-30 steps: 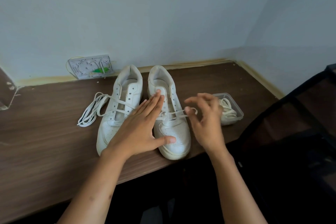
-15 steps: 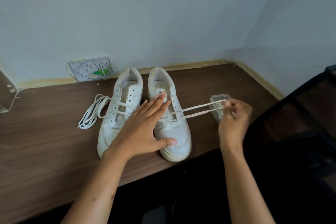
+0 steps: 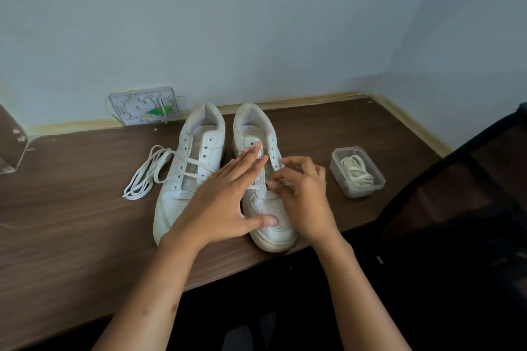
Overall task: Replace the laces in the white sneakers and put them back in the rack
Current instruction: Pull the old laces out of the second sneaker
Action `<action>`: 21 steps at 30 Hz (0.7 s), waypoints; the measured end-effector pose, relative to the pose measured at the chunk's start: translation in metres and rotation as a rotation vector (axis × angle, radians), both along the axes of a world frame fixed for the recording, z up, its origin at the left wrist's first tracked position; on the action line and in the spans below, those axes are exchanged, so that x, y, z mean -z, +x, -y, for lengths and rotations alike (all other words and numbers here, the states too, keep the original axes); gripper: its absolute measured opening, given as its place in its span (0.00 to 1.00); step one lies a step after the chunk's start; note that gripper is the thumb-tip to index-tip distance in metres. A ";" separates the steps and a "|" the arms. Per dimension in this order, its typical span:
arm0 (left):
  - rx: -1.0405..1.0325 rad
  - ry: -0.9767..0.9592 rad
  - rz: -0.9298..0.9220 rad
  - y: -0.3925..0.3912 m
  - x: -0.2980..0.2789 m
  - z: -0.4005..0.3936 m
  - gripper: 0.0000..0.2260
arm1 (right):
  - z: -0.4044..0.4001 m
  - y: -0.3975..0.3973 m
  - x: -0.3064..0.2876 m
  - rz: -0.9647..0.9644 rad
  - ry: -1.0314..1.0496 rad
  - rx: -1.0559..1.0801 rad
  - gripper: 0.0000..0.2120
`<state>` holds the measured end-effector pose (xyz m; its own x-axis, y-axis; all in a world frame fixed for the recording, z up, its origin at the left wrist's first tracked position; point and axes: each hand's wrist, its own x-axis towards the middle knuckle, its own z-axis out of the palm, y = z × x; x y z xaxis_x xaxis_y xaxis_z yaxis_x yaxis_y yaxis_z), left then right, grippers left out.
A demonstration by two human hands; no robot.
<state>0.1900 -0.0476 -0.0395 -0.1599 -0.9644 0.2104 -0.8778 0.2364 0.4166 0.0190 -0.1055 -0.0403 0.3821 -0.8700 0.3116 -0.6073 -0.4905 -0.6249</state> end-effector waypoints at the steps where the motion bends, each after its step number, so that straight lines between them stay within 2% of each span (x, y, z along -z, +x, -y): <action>1: -0.002 0.010 -0.011 0.000 0.000 0.000 0.48 | 0.002 -0.003 -0.001 0.075 0.029 0.013 0.04; 4: -0.011 0.047 -0.031 0.000 -0.003 -0.001 0.47 | 0.004 -0.013 -0.011 0.319 -0.016 0.199 0.10; 6: -0.033 0.090 -0.061 0.000 -0.005 -0.001 0.47 | 0.004 -0.021 -0.019 0.420 -0.089 0.362 0.10; 8: -0.037 0.120 -0.077 0.000 -0.006 -0.001 0.47 | 0.007 -0.030 -0.022 0.459 -0.170 0.484 0.08; 12: -0.033 0.132 -0.096 0.002 -0.006 -0.001 0.47 | 0.008 -0.034 -0.022 0.467 -0.160 0.530 0.07; 14: -0.032 0.136 -0.107 0.002 -0.005 -0.001 0.47 | 0.006 -0.031 -0.020 0.432 -0.161 0.495 0.07; 17: -0.030 0.137 -0.116 0.002 -0.005 -0.001 0.47 | 0.007 -0.024 -0.015 0.341 -0.157 0.268 0.09; 21: -0.026 0.121 -0.111 0.001 -0.007 -0.002 0.46 | 0.004 -0.010 0.001 0.003 -0.030 -0.024 0.09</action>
<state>0.1911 -0.0459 -0.0324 -0.1167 -0.9873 0.1078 -0.8299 0.1566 0.5354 0.0091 -0.1090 -0.0412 0.4020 -0.8507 0.3385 -0.5935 -0.5237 -0.6112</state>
